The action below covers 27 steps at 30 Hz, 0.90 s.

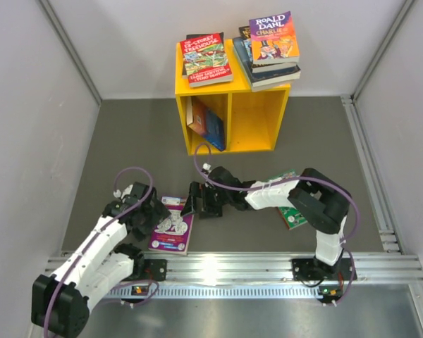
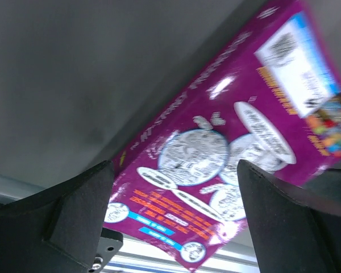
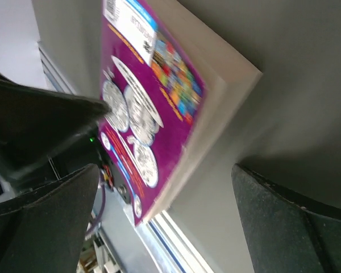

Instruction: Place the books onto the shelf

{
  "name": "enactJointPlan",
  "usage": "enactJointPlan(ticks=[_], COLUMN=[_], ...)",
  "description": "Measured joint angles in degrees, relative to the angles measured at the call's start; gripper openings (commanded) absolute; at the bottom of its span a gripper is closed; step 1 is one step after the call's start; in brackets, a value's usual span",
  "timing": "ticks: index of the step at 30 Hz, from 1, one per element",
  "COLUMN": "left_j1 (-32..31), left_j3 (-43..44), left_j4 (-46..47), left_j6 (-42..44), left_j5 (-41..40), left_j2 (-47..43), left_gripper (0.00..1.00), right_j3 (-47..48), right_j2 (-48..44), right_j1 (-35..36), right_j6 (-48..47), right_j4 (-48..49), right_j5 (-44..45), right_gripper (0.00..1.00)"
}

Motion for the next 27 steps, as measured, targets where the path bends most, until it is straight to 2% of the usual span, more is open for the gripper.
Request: enactJointPlan(ticks=[3,6,7,9,10,11,12,14,23,27], left_j1=[0.00,0.15,0.17,0.35,0.37,0.39,0.37,0.37,0.37,0.37], left_j3=[-3.72,-5.60,-6.21,-7.04,-7.30,-7.52,-7.72,-8.17,-10.05,-9.99], left_j4=[0.52,1.64,1.97,2.23,1.99,1.81,1.46,0.81,0.17,0.63], left_j6=[-1.09,-2.47,-2.89,-3.48,-3.65,-3.76,-3.87,-4.09,-5.79,-5.81], left_j5=[1.97,3.76,4.11,4.68,4.72,4.72,4.74,4.74,5.33,6.25], left_j2=[0.11,-0.31,-0.96,-2.47,-3.34,-4.13,-5.14,-7.34,-14.19,-14.91], left_gripper=[0.94,0.93,0.93,0.93,0.93,0.93,0.93,0.93,0.93,0.95], right_j3=[2.32,4.94,5.44,6.14,6.21,6.29,6.21,6.14,-2.84,-5.95], right_j2=[2.51,4.70,5.25,6.43,7.08,7.56,7.80,7.67,4.68,0.76], right_j1=[2.16,3.93,3.98,3.98,3.87,3.78,3.78,3.78,3.78,3.76], right_j6=[1.29,2.08,2.32,2.27,2.73,2.49,2.69,2.51,4.22,4.17], right_j4=[1.14,1.75,1.86,1.90,2.14,2.27,1.97,2.23,13.42,12.98], right_j5=[1.29,2.78,3.28,4.79,5.40,6.08,7.30,7.69,6.49,5.16], right_gripper=[0.98,0.85,0.69,0.46,0.29,0.22,0.09,0.00,0.00,0.00])
